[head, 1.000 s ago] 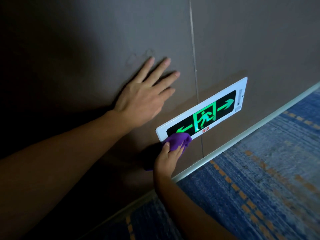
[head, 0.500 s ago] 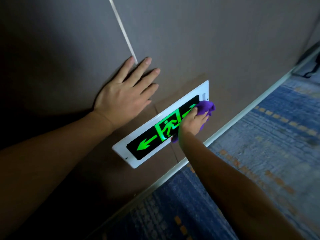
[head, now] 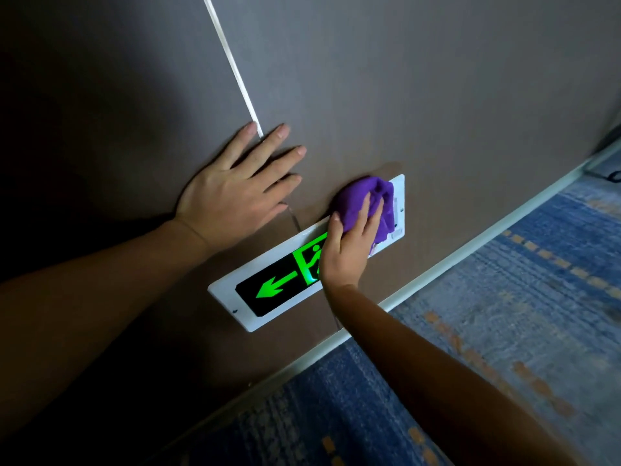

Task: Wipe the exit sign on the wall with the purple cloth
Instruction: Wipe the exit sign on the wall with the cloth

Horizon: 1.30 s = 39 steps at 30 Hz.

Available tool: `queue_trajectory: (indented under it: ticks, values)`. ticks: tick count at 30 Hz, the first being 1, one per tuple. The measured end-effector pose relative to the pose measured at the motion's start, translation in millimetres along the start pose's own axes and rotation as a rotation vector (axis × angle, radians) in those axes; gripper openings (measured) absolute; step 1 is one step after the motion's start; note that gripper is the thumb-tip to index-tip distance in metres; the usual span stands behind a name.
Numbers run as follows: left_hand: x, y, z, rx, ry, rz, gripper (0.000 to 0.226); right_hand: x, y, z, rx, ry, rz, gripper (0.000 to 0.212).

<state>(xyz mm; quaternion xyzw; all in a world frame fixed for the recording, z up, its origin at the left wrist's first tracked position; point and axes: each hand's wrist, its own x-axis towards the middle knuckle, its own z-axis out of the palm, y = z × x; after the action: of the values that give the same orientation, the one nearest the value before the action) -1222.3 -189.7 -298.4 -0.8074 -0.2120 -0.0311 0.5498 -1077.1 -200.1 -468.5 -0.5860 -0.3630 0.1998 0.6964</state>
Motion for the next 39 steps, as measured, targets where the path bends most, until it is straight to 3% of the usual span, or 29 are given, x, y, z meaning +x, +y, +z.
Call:
queue_trajectory:
  ticks: [8,19,25,29,39]
  values:
    - [1.7,-1.2,1.8,0.015,-0.033,0.017,0.046,85.1,13.8,-19.5,0.058,0.207,0.110,0.065]
    - [4.4,-1.6,-12.5,0.043,-0.062,0.014,0.045,43.0,68.4,-20.1,0.020,0.158,0.462,0.069]
    - [3.2,0.3,-12.6,0.035,-0.084,-0.005,0.046,-34.0,48.6,13.2,-0.034,0.086,0.194,0.068]
    - [4.6,1.1,-14.2,0.025,-0.091,-0.009,0.045,-99.7,32.9,44.4,0.026,0.025,0.143,0.066]
    - [3.7,-0.2,-15.5,0.004,-0.122,0.006,0.047,-221.5,25.5,68.7,-0.177,-0.254,0.045,0.079]
